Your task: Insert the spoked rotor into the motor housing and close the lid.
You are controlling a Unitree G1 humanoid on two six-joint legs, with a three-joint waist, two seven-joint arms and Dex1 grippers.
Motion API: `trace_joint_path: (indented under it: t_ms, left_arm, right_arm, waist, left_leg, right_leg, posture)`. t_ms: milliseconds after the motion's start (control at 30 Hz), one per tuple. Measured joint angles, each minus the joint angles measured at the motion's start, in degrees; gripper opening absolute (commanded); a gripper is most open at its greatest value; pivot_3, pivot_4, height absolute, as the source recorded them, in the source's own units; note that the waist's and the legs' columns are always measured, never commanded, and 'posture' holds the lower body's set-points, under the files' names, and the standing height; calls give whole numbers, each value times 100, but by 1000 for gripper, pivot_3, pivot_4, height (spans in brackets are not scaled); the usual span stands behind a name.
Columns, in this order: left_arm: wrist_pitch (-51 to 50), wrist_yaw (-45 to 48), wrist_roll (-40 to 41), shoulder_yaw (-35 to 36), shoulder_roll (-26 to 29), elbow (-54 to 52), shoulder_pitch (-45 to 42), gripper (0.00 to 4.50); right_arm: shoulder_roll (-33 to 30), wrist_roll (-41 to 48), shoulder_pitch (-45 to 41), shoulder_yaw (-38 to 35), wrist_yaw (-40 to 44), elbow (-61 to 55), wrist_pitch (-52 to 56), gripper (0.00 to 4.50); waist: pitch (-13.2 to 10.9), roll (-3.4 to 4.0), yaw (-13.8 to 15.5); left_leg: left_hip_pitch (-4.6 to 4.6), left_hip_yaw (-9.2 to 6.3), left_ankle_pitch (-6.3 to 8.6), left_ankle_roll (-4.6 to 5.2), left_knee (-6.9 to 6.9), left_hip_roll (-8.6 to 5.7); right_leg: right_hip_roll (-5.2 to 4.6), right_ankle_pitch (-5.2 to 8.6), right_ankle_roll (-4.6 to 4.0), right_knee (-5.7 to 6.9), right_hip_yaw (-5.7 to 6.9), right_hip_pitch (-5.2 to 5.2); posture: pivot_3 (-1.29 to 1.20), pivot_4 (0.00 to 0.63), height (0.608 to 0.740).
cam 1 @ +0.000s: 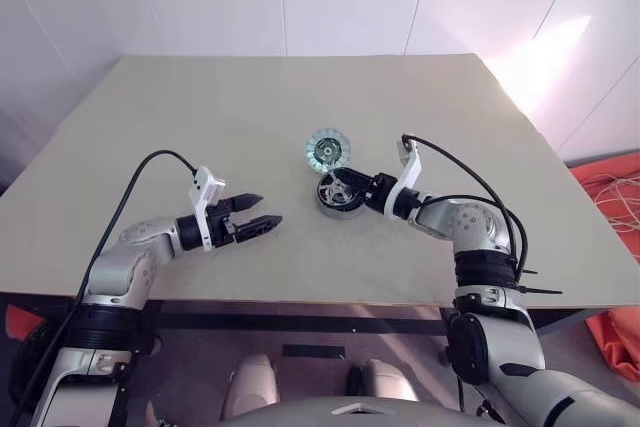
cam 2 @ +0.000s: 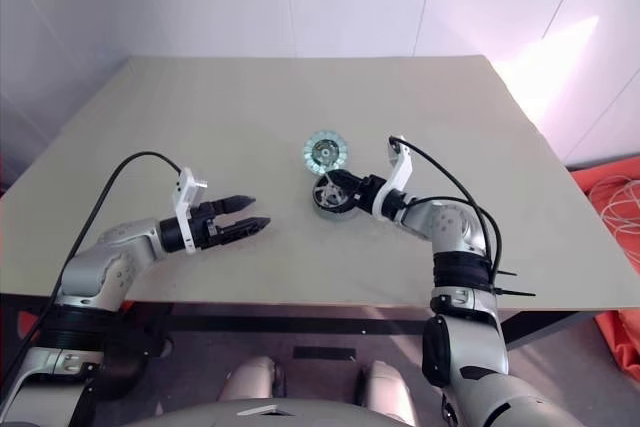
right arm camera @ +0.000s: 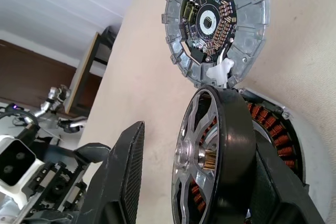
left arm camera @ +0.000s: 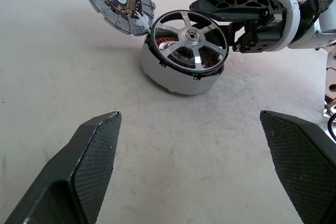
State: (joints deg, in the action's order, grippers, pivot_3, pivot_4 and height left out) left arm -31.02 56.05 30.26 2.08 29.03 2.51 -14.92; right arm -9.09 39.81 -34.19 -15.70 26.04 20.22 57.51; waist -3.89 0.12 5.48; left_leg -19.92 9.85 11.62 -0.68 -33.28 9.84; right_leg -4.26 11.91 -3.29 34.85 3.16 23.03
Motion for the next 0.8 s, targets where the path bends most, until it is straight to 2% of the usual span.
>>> trace_joint_path:
  t_ms: [333, 600, 800]
  left_arm:
    - [-10, -2, 2, 0, -1, -11, 2, 4500]
    - [-20, -4, 3, 0, -2, -36, 22, 4500]
    - [-23, -7, 3, -1, -5, -44, 22, 4500]
  right_arm:
    - [-36, -193, 109, 198, 237, -4, -460, 3022]
    - [101, 91, 56, -366, 103, -4, -695, 3022]
    - [105, 113, 3, -394, 138, -80, -860, 3022]
  waist:
    - [0, 0, 2]
    - [0, 0, 2]
    - [0, 0, -1]
  left_leg:
    - [-1, -1, 0, 1, -1, 0]
    - [-3, -1, 0, 2, -1, 0]
    - [-2, -1, 0, 2, -1, -1]
  right_leg:
    - [0, -1, -1, 1, 0, -1]
    - [0, -1, -2, 1, 0, 1]
    - [0, -1, -2, 1, 0, 1]
  posture:
    - [0, 0, 740]
    - [0, 0, 740]
    - [0, 0, 740]
